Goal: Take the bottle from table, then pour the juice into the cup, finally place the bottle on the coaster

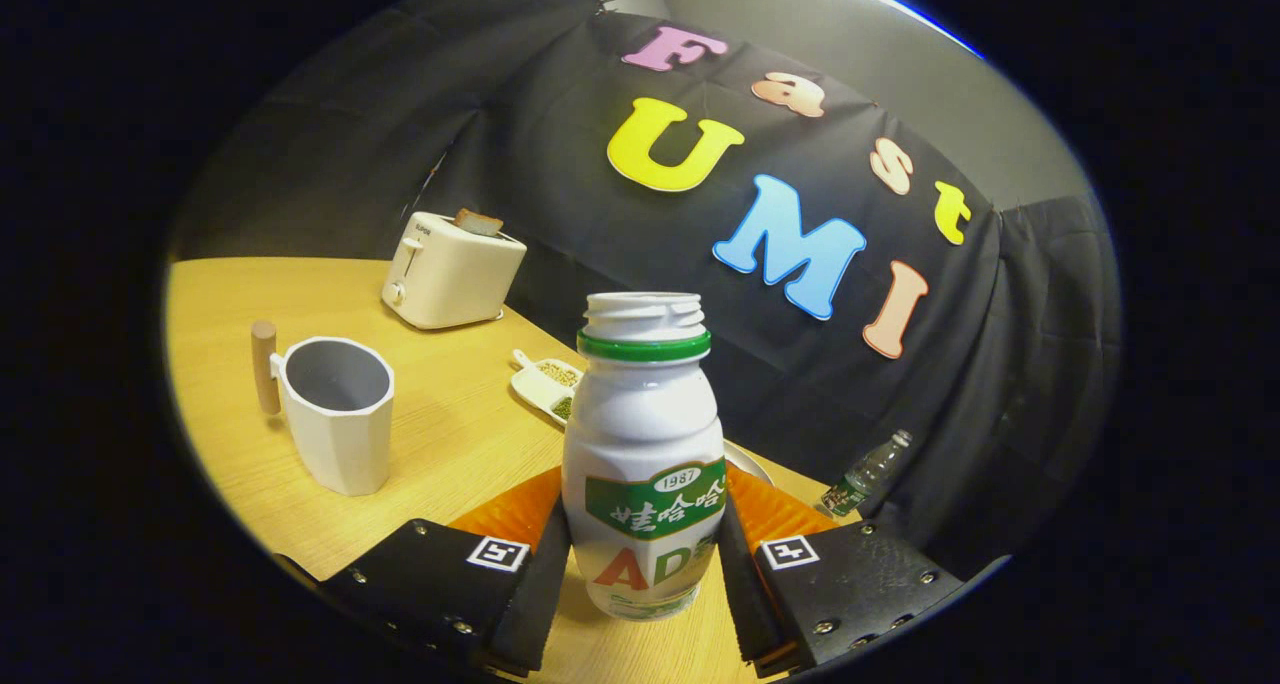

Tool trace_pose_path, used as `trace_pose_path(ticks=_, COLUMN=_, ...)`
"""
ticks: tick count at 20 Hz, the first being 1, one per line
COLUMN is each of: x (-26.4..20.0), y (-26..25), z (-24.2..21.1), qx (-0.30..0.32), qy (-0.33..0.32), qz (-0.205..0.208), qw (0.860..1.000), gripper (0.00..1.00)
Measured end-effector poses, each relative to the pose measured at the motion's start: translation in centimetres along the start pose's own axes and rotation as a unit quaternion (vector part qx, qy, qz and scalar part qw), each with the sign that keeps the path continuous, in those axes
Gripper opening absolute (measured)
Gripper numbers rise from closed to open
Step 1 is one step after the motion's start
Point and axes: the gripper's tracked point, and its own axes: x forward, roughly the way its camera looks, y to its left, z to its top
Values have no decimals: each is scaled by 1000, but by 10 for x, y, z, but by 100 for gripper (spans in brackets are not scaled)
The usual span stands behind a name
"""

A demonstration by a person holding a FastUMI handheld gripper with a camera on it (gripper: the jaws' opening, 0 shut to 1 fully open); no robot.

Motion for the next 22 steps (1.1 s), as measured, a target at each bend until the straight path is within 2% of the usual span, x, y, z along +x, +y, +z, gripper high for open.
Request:
trace_pose_path(ticks=10, x=2, y=27, z=13, qx=-104, qy=-15, qz=-3, qw=994, gripper=70)
trace_pose_path(ticks=22, x=7, y=35, z=6, qx=-168, qy=-7, qz=-1, qw=986, gripper=70)
